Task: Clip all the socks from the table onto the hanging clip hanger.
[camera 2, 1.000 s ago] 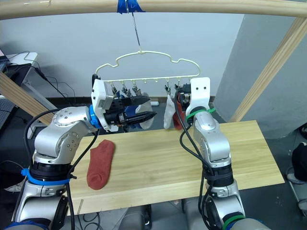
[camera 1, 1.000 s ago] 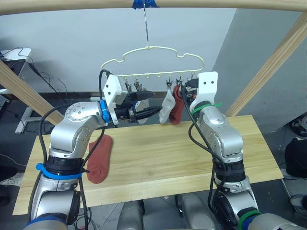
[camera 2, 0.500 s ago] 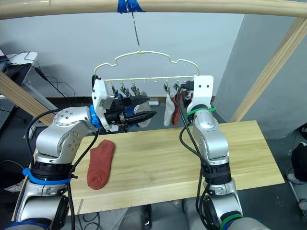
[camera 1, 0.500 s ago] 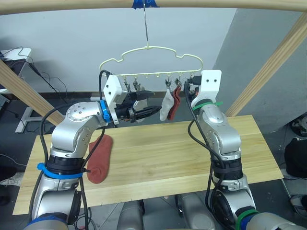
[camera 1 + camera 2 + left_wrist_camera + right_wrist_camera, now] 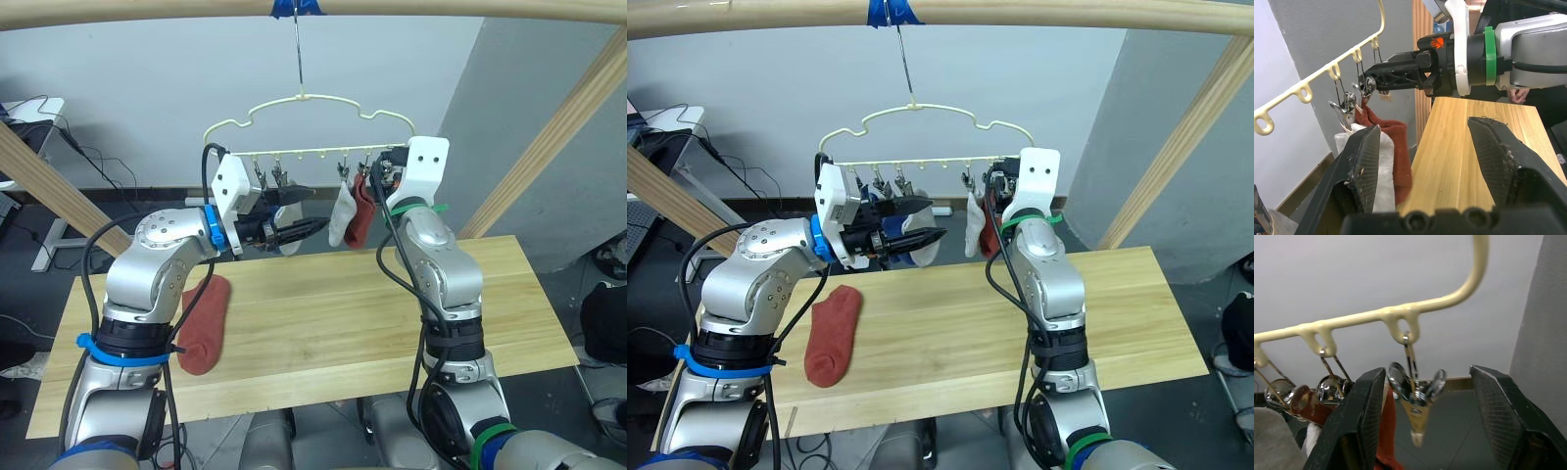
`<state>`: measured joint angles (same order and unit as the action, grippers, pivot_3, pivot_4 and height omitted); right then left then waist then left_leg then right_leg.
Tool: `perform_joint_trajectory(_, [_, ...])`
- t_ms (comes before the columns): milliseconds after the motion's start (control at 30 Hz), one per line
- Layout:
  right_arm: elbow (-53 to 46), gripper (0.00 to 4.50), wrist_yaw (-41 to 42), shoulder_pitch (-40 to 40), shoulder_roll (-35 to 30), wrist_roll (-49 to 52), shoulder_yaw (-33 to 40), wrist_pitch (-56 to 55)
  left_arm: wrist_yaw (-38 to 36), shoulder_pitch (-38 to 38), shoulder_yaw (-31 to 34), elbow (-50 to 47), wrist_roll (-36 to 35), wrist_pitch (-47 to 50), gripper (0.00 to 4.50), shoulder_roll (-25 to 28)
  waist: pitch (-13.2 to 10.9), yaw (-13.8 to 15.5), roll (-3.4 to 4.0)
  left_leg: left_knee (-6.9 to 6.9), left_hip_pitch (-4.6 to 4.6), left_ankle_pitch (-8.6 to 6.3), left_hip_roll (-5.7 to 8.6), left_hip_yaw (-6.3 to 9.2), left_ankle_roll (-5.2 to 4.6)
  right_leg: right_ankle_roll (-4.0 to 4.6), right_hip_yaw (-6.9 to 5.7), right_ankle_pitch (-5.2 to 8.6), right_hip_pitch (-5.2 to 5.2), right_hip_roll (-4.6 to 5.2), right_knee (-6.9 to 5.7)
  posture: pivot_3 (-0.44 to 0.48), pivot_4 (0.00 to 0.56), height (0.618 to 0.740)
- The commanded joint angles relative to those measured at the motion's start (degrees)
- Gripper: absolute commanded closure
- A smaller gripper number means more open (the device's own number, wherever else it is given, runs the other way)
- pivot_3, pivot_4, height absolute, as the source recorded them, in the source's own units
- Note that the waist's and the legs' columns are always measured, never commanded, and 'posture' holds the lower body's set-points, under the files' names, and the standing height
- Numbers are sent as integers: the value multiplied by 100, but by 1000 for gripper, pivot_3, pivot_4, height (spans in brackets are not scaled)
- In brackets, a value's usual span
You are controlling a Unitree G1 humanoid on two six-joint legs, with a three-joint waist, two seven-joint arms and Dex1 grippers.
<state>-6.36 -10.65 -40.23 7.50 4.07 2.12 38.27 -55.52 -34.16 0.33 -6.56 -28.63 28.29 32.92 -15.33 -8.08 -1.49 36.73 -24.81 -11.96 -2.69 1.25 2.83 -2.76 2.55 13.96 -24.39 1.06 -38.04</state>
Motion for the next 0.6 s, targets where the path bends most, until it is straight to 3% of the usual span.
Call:
perform_joint_trajectory(33, [-153, 1662, -115, -142, 224, 72, 15, -72, 14, 6, 14, -156, 15, -95, 1342, -1, 0, 0, 0, 0, 0, 0, 0, 0, 0, 0, 0, 0, 0, 0, 0, -191, 232, 740])
perform_joint_trajectory(333, [-68, 1662, -202, -195, 290, 205, 12, -119, -9, 19, 8, -108, 74, -145, 1342, -28, 0, 0, 0, 0, 0, 0, 0, 0, 0, 0, 0, 0, 0, 0, 0, -192, 231, 740])
perform_joint_trajectory(433, [-54, 2270, -225, -215, 293, 271, -3, -125, -15, 39, 9, -110, 95, -155, 1342, -33, 0, -1, 0, 0, 0, 0, 0, 0, 0, 1, 0, 0, 0, 0, -1, -192, 231, 740])
perform_joint_trajectory(600, [-38, 4047, -211, -242, 290, 320, -12, -153, 19, 134, 23, -129, 127, -175, 1342, -47, 0, -2, 0, 0, 0, 0, 0, 0, 0, 1, 0, 0, 0, 0, -1, -193, 230, 740])
